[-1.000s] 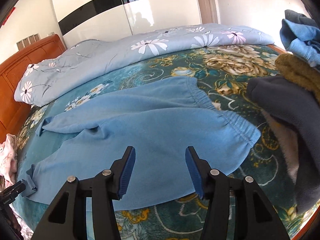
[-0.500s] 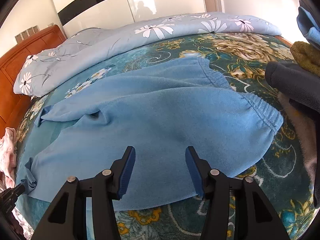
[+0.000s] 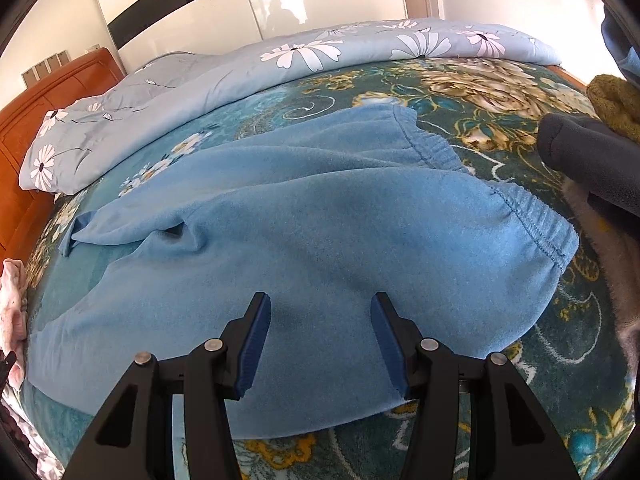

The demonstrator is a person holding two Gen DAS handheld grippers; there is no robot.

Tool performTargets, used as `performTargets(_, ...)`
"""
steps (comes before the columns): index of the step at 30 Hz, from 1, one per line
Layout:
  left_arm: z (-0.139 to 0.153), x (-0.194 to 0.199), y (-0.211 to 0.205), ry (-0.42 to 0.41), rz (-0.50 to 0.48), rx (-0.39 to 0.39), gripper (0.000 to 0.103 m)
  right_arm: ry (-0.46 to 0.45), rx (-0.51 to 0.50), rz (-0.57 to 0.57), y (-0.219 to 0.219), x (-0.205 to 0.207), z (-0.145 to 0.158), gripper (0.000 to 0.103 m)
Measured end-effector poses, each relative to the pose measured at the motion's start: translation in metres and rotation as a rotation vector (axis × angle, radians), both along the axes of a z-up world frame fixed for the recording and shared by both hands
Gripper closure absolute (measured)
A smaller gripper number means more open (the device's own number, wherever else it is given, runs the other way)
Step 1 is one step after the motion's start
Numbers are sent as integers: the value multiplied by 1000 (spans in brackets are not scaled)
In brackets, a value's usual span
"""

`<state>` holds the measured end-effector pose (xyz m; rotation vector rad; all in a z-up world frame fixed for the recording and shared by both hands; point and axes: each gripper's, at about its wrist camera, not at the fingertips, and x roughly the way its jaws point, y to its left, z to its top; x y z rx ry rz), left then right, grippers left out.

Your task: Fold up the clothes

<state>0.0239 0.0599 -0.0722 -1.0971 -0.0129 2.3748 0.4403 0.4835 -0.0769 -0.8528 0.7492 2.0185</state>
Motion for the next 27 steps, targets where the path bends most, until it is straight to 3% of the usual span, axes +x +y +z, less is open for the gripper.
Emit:
performTargets(5,13,-23,28,-81,-88,135,99,-3,2,-12,13,-9,0,49)
performTargets(8,24,-42,84,-93,-185,100,97,6,8,-3,18,-18,3,49)
performTargets(10,27,-53,129,-72,-273,29,91,8,12,5,20,-25,4,49)
performTargets(13,21,-62,192,7,-379,-154,69,-2,21,21,21,-32,4,49)
performTargets(17,5,-59,252,186,-492,-395,43,-17,19,27,26,-35,1,49)
performTargets(19,-7,-57,272,285,-531,-496,42,-16,14,25,29,-35,-1,49)
performTargets(20,-11,-56,276,307,-558,-510,42,-17,16,25,30,-35,-1,49)
performTargets(22,-15,-57,281,314,-620,-503,47,-25,27,31,30,-37,-1,49)
performTargets(24,-15,-62,284,288,-658,-479,102,-32,38,38,29,-38,-1,48)
performTargets(27,-2,-81,287,295,-626,-438,101,-29,41,41,30,-39,-2,47)
